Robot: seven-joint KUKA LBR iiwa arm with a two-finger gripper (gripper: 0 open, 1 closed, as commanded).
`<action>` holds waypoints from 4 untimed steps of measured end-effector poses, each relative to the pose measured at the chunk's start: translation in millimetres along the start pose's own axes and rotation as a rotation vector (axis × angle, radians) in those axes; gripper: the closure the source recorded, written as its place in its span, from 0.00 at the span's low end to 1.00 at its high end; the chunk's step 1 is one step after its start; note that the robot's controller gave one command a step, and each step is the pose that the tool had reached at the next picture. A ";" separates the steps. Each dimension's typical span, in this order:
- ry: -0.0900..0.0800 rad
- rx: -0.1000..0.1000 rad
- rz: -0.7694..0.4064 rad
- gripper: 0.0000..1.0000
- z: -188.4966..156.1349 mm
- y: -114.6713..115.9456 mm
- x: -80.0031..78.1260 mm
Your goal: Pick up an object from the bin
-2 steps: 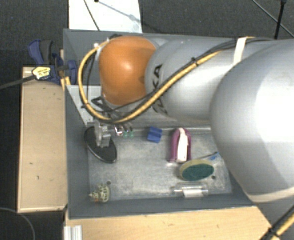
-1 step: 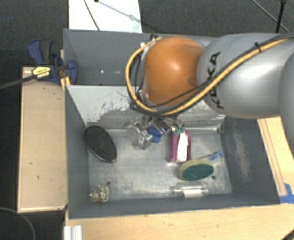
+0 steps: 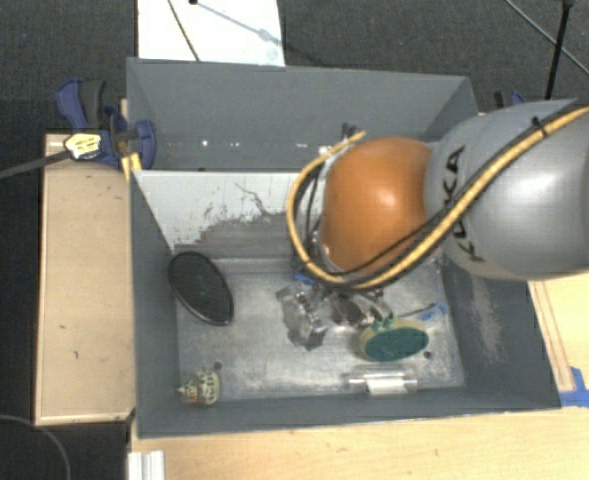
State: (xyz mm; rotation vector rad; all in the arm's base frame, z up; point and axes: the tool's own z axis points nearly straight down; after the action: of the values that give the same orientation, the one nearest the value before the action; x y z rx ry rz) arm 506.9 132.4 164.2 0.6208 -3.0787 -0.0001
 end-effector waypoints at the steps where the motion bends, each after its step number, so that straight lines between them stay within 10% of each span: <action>1: -0.009 0.003 -0.064 1.00 -59.3 -25.5 16.7; 2: -0.001 0.000 0.119 1.00 -13.5 -61.2 13.5; 3: -0.008 0.002 0.127 1.00 -75.1 -53.1 38.5; 4: -0.004 0.000 0.128 0.00 -71.8 -53.1 38.1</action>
Offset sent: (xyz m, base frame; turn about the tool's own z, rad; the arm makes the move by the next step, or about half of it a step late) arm -0.0073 -0.0284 0.0556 -0.0666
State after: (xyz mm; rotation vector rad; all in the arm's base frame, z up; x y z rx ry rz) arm 492.4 68.6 236.0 0.4237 -3.1157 -0.0007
